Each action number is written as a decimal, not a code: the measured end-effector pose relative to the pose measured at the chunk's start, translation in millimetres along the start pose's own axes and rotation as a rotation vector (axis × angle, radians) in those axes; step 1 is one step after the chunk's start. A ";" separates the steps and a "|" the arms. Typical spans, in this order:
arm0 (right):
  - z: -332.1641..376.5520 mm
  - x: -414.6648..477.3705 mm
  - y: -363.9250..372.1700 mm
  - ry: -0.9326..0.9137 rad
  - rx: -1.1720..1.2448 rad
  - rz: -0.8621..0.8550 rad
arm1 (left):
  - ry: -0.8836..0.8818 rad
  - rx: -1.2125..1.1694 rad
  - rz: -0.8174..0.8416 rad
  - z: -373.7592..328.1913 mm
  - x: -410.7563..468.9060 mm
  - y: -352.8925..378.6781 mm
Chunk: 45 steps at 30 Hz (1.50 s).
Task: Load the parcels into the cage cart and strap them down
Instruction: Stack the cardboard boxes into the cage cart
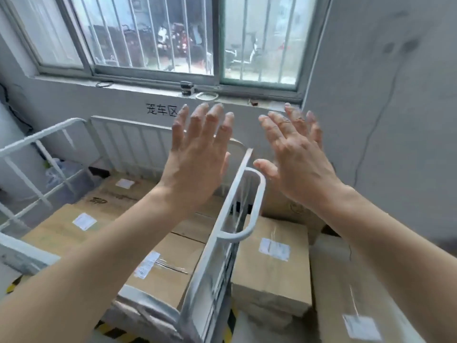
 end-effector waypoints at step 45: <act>-483.9 -497.9 156.7 1.136 0.175 0.648 | 0.287 -0.573 1.199 -630.4 -183.6 110.4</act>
Point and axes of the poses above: each hand's wrist, its own x-axis towards the middle knuckle, its own y-axis out of the palm, z = x × y, the point moved 3 cm from there along x, towards the middle knuckle, and after that the axes turned 15 degrees about x, right-handed, at the moved point
